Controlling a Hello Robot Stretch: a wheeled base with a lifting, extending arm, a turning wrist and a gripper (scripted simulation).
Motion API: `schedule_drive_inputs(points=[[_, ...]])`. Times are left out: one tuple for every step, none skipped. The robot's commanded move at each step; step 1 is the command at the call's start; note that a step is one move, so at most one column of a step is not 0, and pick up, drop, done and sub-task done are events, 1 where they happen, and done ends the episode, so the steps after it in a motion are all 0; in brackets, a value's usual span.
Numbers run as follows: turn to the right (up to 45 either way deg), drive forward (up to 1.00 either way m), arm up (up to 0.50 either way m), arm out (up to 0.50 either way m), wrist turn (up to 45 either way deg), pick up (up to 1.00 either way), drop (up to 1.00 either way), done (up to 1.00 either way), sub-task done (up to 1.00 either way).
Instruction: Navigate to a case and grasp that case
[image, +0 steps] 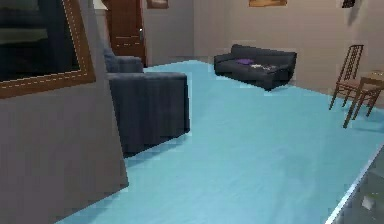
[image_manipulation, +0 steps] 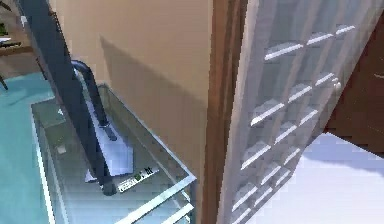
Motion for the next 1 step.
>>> schedule_drive_inputs(points=[[-9.0,0.0,0.0,0.0,0.0,0.0,0.0,0.0,0.0]])
